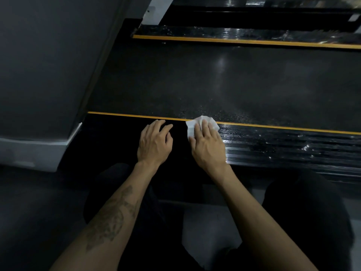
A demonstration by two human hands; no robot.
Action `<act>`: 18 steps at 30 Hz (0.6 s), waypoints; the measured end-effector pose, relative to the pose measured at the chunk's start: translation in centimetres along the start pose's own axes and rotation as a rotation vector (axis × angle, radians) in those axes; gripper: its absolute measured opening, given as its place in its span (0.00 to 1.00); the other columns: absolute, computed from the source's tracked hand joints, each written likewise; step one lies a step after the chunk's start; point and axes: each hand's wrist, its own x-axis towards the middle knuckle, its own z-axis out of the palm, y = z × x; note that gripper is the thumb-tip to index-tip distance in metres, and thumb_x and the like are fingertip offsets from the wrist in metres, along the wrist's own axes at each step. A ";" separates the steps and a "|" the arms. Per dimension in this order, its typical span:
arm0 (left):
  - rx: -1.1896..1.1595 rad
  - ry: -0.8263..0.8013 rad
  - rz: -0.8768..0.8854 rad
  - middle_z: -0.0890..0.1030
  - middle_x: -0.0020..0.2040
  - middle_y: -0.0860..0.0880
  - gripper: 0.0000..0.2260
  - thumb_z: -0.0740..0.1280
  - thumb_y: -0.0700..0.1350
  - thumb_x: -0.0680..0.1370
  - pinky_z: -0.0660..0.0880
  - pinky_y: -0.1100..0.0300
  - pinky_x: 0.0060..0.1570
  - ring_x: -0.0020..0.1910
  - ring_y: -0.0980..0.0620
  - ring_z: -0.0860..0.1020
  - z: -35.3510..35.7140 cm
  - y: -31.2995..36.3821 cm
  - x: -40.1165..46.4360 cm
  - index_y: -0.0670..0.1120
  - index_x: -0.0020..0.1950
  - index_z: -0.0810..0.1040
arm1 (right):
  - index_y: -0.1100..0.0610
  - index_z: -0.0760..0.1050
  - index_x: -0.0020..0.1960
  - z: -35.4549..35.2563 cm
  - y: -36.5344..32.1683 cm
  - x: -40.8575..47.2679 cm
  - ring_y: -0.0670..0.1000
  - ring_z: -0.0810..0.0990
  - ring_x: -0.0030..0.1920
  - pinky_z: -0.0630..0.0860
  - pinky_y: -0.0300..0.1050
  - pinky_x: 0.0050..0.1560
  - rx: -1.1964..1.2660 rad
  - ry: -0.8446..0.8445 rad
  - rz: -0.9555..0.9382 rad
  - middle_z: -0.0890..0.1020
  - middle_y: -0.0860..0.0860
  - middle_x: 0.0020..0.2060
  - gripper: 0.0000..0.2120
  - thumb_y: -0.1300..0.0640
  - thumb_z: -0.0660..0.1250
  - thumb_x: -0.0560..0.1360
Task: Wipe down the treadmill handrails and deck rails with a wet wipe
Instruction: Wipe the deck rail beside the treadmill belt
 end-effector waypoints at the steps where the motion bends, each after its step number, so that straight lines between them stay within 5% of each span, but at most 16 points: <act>1: -0.001 -0.016 0.011 0.78 0.68 0.45 0.16 0.65 0.42 0.81 0.71 0.43 0.69 0.70 0.45 0.75 0.0 0.0 0.0 0.45 0.68 0.81 | 0.59 0.54 0.83 0.2 -0.4 -0.6 0.59 0.54 0.82 0.51 0.53 0.80 0.012 0.012 0.011 0.55 0.60 0.82 0.29 0.46 0.47 0.87; 6: 0.003 -0.079 0.024 0.75 0.73 0.45 0.16 0.63 0.45 0.84 0.65 0.45 0.75 0.75 0.46 0.71 -0.1 0.1 0.2 0.47 0.71 0.78 | 0.56 0.57 0.82 -0.1 -1.1 0.7 0.57 0.55 0.82 0.54 0.51 0.79 -0.010 -0.014 -0.176 0.57 0.57 0.82 0.26 0.48 0.48 0.87; 12: -0.025 -0.110 -0.059 0.79 0.66 0.46 0.13 0.65 0.46 0.82 0.68 0.44 0.69 0.67 0.43 0.75 -0.1 1.0 1.2 0.46 0.65 0.82 | 0.60 0.58 0.81 0.0 -0.5 -0.6 0.61 0.62 0.78 0.59 0.54 0.76 -0.025 0.007 0.021 0.59 0.62 0.81 0.28 0.46 0.49 0.86; 16: -0.036 -0.084 -0.131 0.78 0.60 0.45 0.13 0.65 0.47 0.81 0.65 0.41 0.72 0.62 0.41 0.75 0.4 2.4 1.2 0.43 0.61 0.80 | 0.58 0.64 0.78 -0.5 -0.5 0.0 0.61 0.70 0.69 0.62 0.54 0.69 -0.085 0.022 -0.039 0.70 0.59 0.72 0.28 0.44 0.50 0.85; 18: -0.030 -0.068 -0.127 0.77 0.64 0.45 0.15 0.64 0.48 0.81 0.61 0.42 0.75 0.66 0.43 0.74 0.6 2.4 0.7 0.43 0.65 0.80 | 0.56 0.65 0.78 -1.0 0.8 0.8 0.60 0.69 0.69 0.57 0.54 0.75 -0.112 0.031 -0.108 0.73 0.57 0.69 0.27 0.44 0.49 0.85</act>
